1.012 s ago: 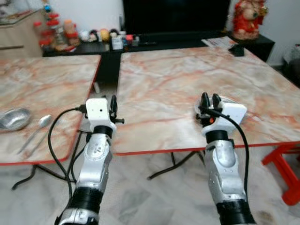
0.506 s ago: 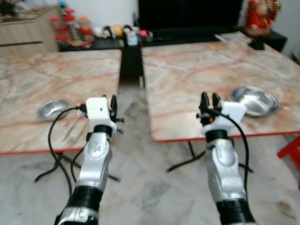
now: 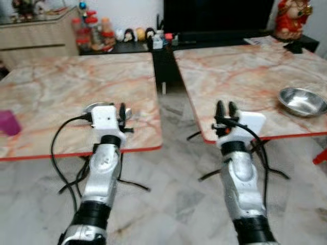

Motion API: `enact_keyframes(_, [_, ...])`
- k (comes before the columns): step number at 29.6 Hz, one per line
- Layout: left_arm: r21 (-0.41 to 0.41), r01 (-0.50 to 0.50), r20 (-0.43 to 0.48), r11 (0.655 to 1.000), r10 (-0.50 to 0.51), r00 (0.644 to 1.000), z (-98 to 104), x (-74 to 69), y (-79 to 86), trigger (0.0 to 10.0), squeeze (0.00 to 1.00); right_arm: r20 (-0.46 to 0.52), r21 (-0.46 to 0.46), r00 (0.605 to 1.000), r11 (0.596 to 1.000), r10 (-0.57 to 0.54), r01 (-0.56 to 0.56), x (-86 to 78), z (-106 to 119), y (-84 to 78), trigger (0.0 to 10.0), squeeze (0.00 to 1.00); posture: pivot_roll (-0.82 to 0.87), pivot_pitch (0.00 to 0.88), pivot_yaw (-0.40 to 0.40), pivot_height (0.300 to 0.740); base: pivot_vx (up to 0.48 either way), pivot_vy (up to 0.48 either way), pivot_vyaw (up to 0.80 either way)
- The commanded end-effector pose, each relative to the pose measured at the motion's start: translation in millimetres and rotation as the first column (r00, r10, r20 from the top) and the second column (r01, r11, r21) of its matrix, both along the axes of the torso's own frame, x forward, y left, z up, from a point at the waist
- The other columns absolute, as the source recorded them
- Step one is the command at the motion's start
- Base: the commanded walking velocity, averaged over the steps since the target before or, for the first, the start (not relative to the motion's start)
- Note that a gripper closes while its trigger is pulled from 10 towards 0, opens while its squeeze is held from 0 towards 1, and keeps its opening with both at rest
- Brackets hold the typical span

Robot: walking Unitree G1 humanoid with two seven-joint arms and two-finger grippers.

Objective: Setting the table

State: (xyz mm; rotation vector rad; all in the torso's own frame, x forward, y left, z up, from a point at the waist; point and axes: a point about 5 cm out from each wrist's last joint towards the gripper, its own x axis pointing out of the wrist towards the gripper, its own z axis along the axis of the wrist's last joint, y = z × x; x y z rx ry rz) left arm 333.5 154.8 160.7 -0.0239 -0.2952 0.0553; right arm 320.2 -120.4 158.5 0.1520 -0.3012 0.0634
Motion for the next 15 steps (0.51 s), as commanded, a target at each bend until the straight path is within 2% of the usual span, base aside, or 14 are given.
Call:
enact_keyframes(1, [-0.007, 0.021, 0.001, 1.0, -0.021, 1.0, 1.7, 1.4, -7.8, 10.0, 0.0, -0.001, -0.006, 1.0, 1.0, -0.018, 0.018, 0.3, 0.4, -6.7, 10.0, 0.0, -0.04, 0.0, 0.034, 0.74, 0.0, 0.424, 0.0])
enact_keyframes(12, [-0.004, 0.022, -0.001, 1.0, -0.022, 1.0, 1.3, 1.7, -7.5, 10.0, 0.0, -0.003, -0.005, 1.0, 1.0, -0.012, 0.012, 1.1, 0.1, -5.1, 10.0, 0.0, -0.03, 0.0, 0.03, 0.74, 0.0, 0.419, 0.0])
enact_keyframes(15, [-0.004, 0.026, -0.001, 1.0, -0.026, 1.0, 1.2, 1.5, -8.1, 10.0, 0.0, -0.004, -0.007, 1.0, 1.0, -0.01, 0.01, 1.2, -0.1, -5.1, 10.0, 0.0, -0.03, 0.0, 0.031, 0.74, 0.0, 0.247, 0.0])
